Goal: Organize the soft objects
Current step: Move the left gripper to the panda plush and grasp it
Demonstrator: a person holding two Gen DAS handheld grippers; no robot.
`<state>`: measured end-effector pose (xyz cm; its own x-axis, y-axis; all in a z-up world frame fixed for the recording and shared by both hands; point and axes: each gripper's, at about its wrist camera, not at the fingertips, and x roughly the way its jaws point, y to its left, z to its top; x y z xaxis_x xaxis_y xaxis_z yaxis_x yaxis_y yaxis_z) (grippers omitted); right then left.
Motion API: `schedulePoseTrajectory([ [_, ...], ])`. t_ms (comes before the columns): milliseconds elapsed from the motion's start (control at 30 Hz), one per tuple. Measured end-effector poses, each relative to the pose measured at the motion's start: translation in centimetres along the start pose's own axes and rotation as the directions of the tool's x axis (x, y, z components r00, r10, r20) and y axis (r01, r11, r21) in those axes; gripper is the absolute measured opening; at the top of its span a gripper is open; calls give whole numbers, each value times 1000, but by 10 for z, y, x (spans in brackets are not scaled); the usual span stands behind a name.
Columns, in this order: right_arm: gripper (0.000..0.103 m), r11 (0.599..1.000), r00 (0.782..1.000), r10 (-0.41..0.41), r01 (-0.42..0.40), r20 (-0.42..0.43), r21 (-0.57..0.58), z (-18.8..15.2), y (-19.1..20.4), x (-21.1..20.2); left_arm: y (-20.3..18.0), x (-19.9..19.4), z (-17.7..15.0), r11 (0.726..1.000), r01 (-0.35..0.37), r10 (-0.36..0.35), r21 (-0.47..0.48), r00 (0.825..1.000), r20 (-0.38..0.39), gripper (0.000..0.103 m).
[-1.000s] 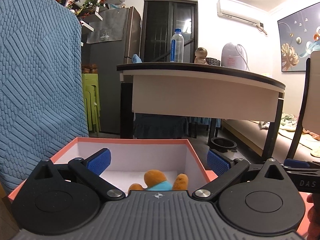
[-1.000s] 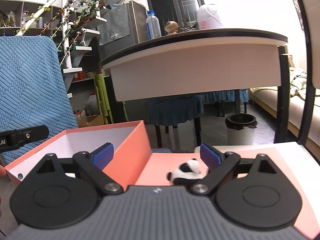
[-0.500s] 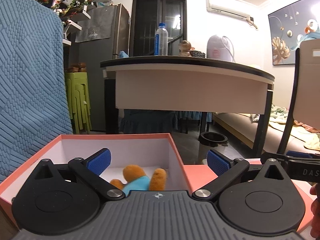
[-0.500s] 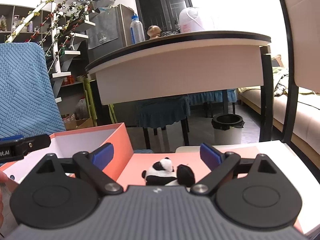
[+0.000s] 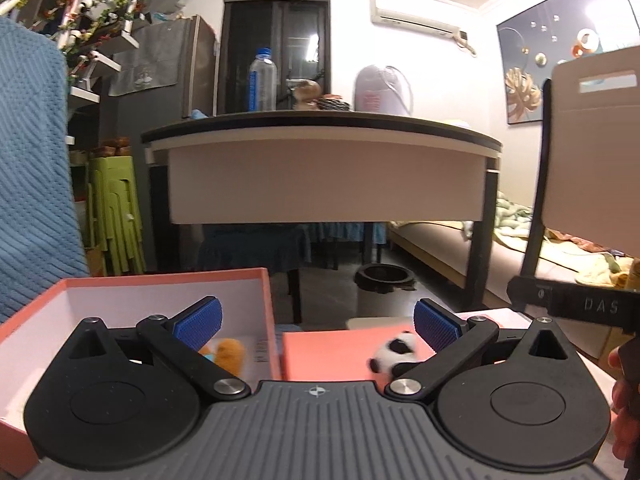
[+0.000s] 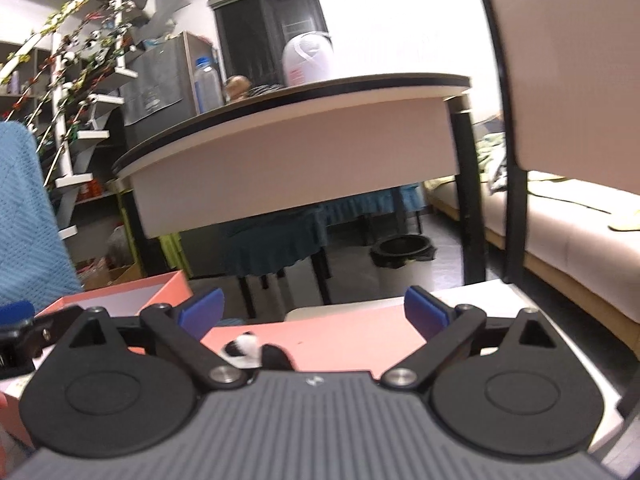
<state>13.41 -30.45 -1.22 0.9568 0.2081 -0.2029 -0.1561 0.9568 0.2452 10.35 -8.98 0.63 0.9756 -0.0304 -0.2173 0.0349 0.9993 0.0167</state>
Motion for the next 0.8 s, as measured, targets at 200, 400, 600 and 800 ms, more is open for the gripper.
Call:
schedulePoseTrajectory([
  [200,103,998,998,-60,60,26,14,3,-25,-9,-33,10,-11,998,55,-54,41,998,-13,103],
  [400,103,993,993,-113,111,46,42,6,-49,-19,-72,25,-28,985,115,-112,127,993,-29,103],
  [600,103,989,989,-139,135,47,67,5,-66,-23,-105,49,-45,971,137,-124,197,989,-75,103],
  [800,103,988,990,-139,137,31,65,2,-75,-23,-113,78,-54,973,135,-95,188,974,-208,103],
])
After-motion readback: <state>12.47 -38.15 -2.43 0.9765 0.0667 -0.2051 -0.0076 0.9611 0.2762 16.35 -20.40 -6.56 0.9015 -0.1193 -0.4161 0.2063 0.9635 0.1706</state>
